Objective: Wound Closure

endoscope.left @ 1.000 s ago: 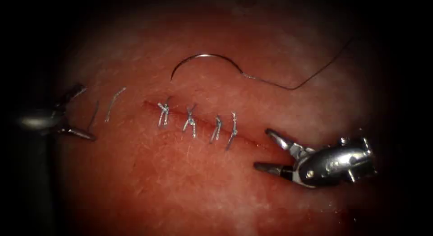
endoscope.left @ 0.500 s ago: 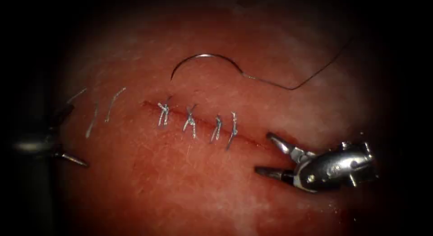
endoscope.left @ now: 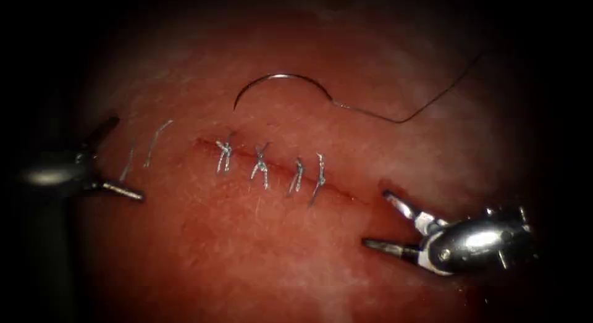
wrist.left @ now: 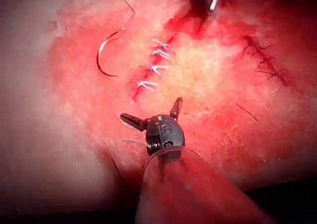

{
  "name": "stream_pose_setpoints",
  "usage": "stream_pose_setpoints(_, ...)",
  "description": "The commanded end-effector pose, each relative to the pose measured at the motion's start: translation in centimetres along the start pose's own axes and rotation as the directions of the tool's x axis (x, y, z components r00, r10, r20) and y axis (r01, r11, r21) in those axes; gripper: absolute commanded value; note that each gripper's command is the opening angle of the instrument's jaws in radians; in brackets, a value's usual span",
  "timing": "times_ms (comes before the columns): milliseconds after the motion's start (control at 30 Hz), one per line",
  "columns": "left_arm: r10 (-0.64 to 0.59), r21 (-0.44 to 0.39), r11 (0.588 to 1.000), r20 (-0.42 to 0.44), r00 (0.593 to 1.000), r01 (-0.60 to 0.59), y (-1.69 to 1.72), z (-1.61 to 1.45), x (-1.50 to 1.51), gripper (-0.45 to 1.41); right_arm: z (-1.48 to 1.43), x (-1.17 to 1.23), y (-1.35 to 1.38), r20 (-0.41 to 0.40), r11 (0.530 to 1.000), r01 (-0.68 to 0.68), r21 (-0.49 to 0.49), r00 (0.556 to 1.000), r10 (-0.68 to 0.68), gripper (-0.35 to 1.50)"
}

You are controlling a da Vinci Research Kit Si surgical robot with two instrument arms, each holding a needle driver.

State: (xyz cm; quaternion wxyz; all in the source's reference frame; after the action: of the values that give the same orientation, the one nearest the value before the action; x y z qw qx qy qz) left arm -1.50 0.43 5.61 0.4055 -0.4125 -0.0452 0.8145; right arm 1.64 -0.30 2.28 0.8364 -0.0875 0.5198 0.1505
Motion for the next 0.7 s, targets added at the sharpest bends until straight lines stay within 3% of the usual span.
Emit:
stream_pose_setpoints(33, -0.009, 0.001, 1.000, 0.003, 1.000, 0.009, 0.10, 0.12, -0.04, 0.94, -0.01, -0.05, -0.18, -0.006, 0.999, -0.032, 0.019, 0.999, 0.032, 1.37)
stream_pose_setpoints(67, -0.014, 0.006, 1.000, 0.010, 1.000, 0.014, 0.11, 0.19, 0.02, 0.91, -0.02, -0.04, -0.19, -0.009, 0.998, -0.054, 0.034, 0.998, 0.054, 1.32)
stream_pose_setpoints(100, -0.020, 0.013, 1.000, 0.023, 1.000, 0.020, 0.11, 0.30, 0.10, 0.89, -0.05, -0.04, -0.21, -0.015, 0.993, -0.093, 0.070, 0.995, 0.094, 1.10)
stream_pose_setpoints(167, -0.028, 0.021, 0.999, 0.053, 0.998, 0.027, 0.11, 0.47, 0.21, 0.89, -0.06, -0.02, -0.23, -0.005, 0.984, -0.129, 0.122, 0.991, 0.131, 0.95)
stream_pose_setpoints(433, -0.036, 0.092, 0.996, 0.215, 0.976, 0.016, 0.15, 1.28, 0.55, 0.88, -0.07, -0.03, -0.29, 0.024, 0.951, -0.268, 0.156, 0.963, 0.268, 0.95)
stream_pose_setpoints(633, -0.020, 0.174, 0.984, 0.340, 0.940, -0.042, 0.06, 1.66, 0.70, 0.81, -0.06, -0.09, -0.32, 0.062, 0.925, -0.328, 0.193, 0.945, 0.322, 0.71)
stream_pose_setpoints(700, -0.015, 0.179, 0.982, 0.374, 0.927, -0.056, 0.05, 1.76, 0.70, 0.79, -0.07, -0.12, -0.36, 0.063, 0.920, -0.340, 0.194, 0.940, 0.334, 0.71)
